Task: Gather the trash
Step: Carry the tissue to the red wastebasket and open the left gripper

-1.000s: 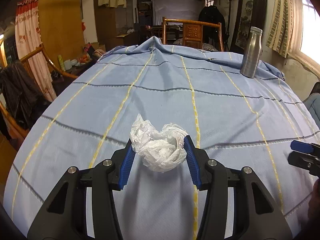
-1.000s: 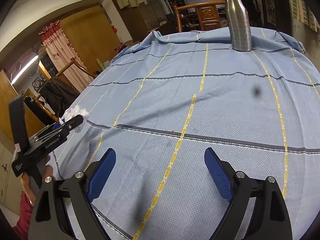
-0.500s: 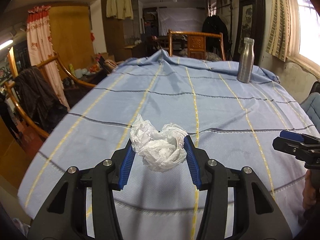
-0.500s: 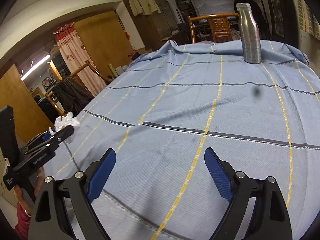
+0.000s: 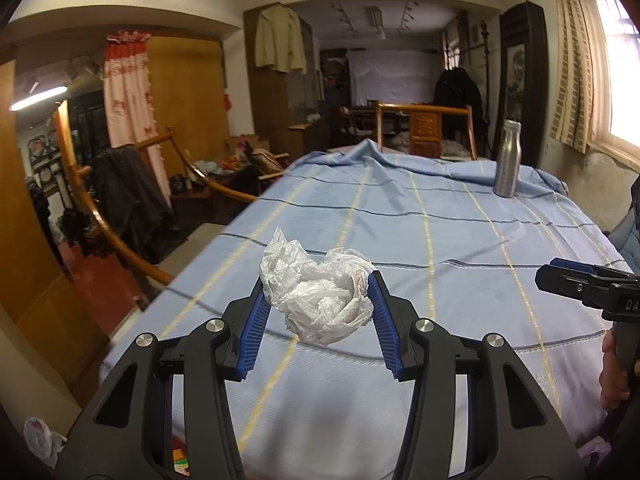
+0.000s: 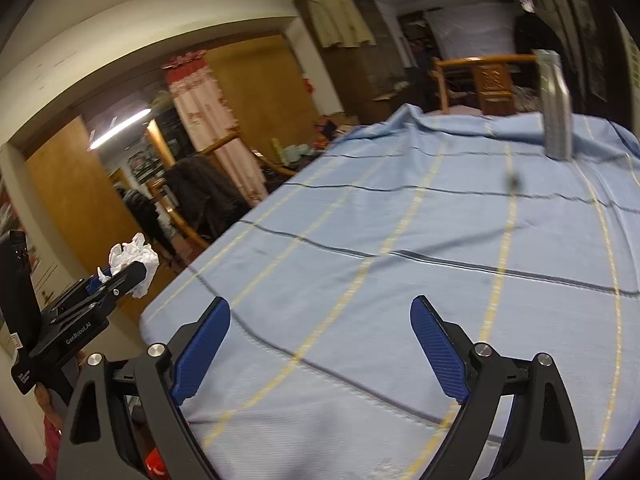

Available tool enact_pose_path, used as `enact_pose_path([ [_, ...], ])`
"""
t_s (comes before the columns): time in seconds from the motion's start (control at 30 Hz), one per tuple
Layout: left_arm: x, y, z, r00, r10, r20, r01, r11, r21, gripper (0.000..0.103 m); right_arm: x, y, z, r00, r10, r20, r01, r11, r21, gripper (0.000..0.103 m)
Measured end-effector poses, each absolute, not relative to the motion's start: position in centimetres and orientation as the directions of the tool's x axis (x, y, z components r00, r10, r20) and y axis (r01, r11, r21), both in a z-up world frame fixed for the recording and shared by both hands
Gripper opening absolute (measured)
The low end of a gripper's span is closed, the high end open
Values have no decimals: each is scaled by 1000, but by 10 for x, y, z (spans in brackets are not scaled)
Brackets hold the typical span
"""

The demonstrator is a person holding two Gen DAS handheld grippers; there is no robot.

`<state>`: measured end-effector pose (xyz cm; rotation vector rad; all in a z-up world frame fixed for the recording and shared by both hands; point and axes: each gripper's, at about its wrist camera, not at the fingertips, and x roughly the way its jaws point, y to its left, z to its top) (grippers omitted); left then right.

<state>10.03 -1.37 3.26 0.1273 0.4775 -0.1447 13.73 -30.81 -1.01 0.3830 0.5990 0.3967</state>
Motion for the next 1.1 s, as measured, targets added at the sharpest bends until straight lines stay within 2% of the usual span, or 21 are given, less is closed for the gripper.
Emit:
enact_pose_path([
  [0.3,59,49,46,911,-38,-410,73,995,69,49,118,-238,22,728,530,-435,-372,838,399,91],
  [0.67,32,119,46,924,24,-383,-16,1000,24,49,104,-165,51,696,571,-436,-465,820,332,91],
  [0.9,17,168,41,922,79,-378,-86,996,-1,49,102,-117,62,660,603,-447,-525,797,300,91],
  [1.1,8,207,27,906,115,-407,-135,991,-21,49,103,-71,66,618,635,-463,-579,766,277,91],
])
